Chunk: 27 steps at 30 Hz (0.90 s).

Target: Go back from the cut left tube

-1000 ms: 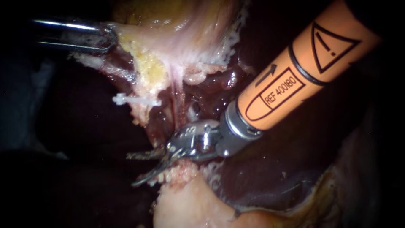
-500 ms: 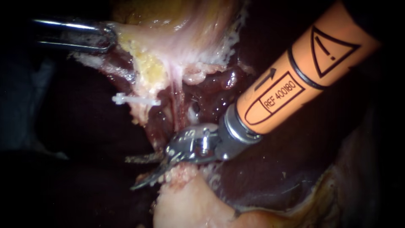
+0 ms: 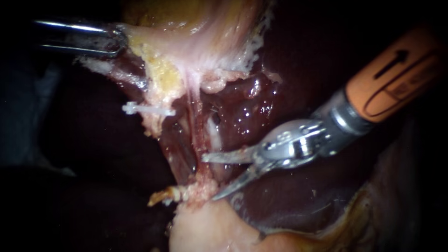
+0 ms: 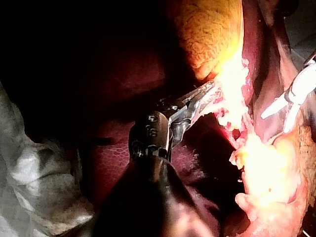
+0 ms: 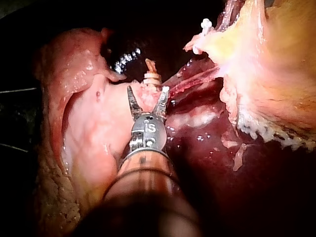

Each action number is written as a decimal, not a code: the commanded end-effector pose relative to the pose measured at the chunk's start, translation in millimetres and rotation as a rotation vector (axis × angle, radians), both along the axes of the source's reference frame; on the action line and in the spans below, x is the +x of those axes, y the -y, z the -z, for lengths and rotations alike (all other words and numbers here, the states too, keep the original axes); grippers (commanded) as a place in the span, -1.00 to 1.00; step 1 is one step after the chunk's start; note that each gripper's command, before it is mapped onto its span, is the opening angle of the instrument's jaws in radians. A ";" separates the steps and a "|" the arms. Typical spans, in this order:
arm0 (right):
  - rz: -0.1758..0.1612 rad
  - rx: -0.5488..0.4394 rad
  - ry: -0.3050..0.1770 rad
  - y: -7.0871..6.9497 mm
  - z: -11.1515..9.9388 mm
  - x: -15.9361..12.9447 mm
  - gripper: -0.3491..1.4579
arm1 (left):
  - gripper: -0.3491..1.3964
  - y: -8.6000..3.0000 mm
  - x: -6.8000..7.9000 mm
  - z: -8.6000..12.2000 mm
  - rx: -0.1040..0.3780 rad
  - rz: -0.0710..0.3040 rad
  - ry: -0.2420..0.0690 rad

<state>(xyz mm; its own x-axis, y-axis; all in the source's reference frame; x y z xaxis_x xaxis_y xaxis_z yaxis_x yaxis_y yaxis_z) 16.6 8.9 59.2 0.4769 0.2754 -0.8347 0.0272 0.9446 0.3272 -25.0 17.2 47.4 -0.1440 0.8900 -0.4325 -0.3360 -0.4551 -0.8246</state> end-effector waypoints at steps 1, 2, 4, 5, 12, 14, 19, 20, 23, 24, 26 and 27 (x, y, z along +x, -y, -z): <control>-0.004 -0.014 0.012 -0.3 0.3 -0.8 0.99 | -1.00 0.0 0.0 0.0 0.000 0.000 0.000; -0.012 -0.025 0.017 -0.7 0.6 -1.6 0.99 | -1.00 0.0 0.0 0.0 0.000 0.000 0.000; -0.018 -0.042 0.035 -1.4 1.3 -3.4 0.99 | -1.00 0.0 0.0 0.0 0.000 0.000 0.000; -0.026 -0.044 0.042 -1.7 1.5 -4.1 0.99 | -1.00 0.0 0.0 0.0 0.000 0.000 0.000; -0.009 -0.027 0.114 -2.4 2.4 -7.7 0.99 | -1.00 0.0 0.0 -0.1 0.000 0.000 0.000; -0.016 -0.025 0.142 -2.3 2.4 -8.2 0.99 | -1.00 0.0 -0.1 -0.1 0.000 0.000 0.000; -0.037 -0.020 0.173 -2.2 2.5 -8.7 0.99 | -1.00 0.1 -0.1 -0.2 -0.001 0.001 -0.001; -0.039 -0.020 0.175 -2.2 2.5 -8.8 0.99 | -1.00 0.1 -0.2 -0.4 -0.002 0.001 -0.001; -0.040 -0.020 0.175 -2.2 2.5 -8.8 0.99 | -1.00 0.2 -0.4 -0.9 -0.004 0.002 -0.003; -0.040 -0.020 0.175 -2.2 2.5 -8.8 0.99 | -1.00 0.2 -0.6 -1.1 -0.006 0.003 -0.003; -0.040 -0.020 0.175 -2.2 2.5 -8.8 0.99 | -1.00 0.5 -1.1 -1.6 -0.009 0.006 -0.006; -0.040 -0.020 0.175 -2.2 2.5 -8.8 0.99 | -1.00 0.6 -1.4 -1.8 -0.011 0.007 -0.007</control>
<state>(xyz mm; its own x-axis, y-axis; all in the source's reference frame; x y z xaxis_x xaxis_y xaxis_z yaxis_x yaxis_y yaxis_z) 7.8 11.1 56.7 0.6048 0.2817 -0.7449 -0.0667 0.9500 0.3052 -26.6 16.5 49.5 -0.1409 0.8866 -0.4406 -0.3448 -0.4611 -0.8176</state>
